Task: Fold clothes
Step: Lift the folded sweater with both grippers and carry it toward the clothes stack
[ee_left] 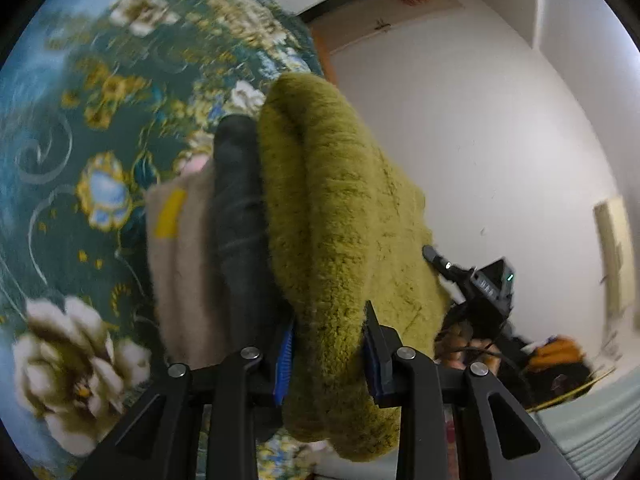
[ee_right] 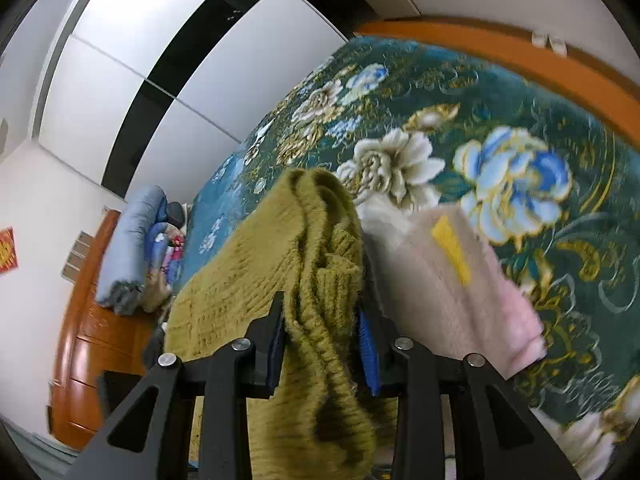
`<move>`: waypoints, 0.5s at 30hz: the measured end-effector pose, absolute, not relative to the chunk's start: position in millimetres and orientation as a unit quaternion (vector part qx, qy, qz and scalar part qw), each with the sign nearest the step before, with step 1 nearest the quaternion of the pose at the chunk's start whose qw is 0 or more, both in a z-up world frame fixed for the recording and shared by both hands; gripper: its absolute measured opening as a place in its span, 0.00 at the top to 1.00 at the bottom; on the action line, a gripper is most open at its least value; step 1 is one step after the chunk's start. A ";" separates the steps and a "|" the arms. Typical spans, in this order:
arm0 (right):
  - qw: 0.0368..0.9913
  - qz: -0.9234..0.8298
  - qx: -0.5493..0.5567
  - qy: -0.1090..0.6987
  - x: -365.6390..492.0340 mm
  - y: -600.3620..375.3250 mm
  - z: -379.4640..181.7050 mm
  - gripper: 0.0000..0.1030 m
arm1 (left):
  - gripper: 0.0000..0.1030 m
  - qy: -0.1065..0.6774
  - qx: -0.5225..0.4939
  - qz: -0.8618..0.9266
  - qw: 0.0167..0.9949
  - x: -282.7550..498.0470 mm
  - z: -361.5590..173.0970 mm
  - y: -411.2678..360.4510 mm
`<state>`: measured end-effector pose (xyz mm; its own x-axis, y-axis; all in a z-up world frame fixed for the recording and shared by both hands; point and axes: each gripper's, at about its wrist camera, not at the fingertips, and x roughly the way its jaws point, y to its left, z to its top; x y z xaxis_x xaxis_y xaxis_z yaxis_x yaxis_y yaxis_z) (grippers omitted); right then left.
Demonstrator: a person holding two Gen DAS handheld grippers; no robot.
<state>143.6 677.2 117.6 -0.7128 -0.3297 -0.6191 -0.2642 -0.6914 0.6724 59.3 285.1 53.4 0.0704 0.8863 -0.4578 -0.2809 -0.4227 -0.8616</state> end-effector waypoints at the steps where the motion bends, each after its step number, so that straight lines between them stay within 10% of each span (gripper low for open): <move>1: 0.021 -0.839 0.379 -0.390 143.8 676.1 119.3 0.66 | 0.68 -0.271 -0.566 0.624 0.466 58.2 54.2 284.2; 6: 0.006 -0.845 0.398 -0.358 141.0 674.1 140.1 0.62 | 0.49 -0.238 -0.558 0.650 0.458 55.6 79.3 277.3; 15: -0.028 -0.889 0.407 -0.208 140.9 620.9 196.3 0.62 | 0.47 -0.099 -0.469 0.740 0.472 70.4 144.3 298.9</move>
